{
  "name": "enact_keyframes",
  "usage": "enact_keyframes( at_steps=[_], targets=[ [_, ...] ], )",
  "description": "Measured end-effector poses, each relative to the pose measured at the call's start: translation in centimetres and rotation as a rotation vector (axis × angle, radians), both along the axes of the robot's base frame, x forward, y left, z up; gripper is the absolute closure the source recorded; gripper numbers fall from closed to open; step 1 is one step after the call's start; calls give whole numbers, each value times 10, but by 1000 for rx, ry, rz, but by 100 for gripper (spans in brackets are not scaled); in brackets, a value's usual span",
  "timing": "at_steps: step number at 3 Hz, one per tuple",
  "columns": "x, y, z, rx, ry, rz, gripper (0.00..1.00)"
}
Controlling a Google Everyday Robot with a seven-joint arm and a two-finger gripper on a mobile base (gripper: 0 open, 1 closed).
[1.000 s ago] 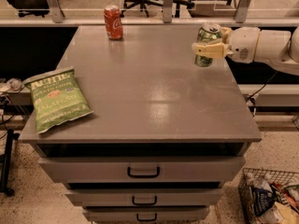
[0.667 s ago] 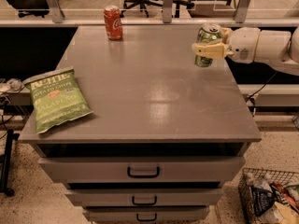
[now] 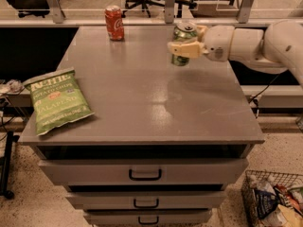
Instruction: Move green can near green jalapeno chip bag
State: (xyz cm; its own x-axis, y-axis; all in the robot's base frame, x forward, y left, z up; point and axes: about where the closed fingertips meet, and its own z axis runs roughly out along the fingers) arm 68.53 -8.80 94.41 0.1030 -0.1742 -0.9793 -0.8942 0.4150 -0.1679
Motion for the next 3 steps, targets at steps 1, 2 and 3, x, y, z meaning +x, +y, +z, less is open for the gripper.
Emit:
enact_keyframes(
  at_steps=[1, 2, 3],
  targets=[
    [-8, 66, -1, 21, 8, 72, 100],
    [-21, 128, -14, 41, 39, 160, 100],
    [-38, 182, -17, 54, 61, 259, 100]
  ],
)
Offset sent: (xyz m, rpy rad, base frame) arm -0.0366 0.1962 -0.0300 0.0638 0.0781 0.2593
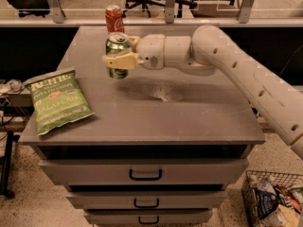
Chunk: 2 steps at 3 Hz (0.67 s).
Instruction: Move green can near green jalapeno chip bag
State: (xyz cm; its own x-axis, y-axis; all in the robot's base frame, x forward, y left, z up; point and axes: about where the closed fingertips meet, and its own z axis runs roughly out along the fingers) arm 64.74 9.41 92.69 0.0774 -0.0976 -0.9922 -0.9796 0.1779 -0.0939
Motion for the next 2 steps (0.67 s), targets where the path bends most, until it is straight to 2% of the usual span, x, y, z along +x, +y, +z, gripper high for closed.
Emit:
enact_keyframes(
  at_steps=[1, 2],
  targets=[
    [-17, 42, -3, -12, 12, 87, 100],
    [-24, 62, -16, -45, 27, 124, 100]
  ],
)
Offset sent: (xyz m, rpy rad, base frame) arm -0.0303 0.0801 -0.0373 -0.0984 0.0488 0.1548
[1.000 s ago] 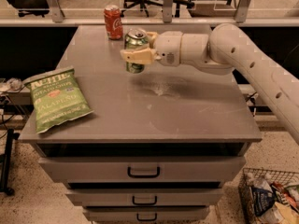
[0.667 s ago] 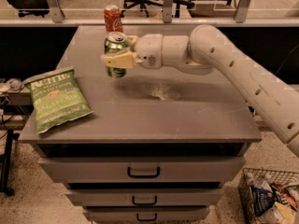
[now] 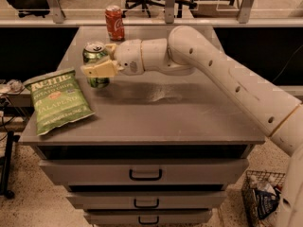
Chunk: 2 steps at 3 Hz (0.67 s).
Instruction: Move green can near green jalapeno chip bag
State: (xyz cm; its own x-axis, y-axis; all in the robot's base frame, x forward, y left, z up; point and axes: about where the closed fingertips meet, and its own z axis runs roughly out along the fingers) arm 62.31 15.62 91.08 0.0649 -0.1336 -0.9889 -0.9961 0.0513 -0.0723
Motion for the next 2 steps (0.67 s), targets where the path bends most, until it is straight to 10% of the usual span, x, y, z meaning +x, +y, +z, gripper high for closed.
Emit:
enact_keyframes(
  at_steps=[2],
  targets=[
    [-7, 19, -17, -43, 17, 37, 80]
  ],
)
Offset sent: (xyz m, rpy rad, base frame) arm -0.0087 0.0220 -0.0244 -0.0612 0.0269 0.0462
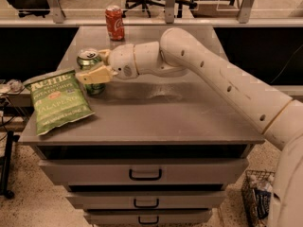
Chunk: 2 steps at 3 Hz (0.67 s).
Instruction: Move green can near green jalapeno chip bag
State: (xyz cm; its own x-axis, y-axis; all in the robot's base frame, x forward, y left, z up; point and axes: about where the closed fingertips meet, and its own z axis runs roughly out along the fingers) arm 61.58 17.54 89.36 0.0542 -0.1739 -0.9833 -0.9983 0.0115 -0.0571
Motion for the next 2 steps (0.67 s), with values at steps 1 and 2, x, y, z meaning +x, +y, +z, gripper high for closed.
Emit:
enact_keyframes(
  at_steps=[1, 2],
  targets=[
    [-5, 8, -4, 1, 18, 18, 57],
    [-11, 13, -6, 18, 42, 30, 35]
  ],
)
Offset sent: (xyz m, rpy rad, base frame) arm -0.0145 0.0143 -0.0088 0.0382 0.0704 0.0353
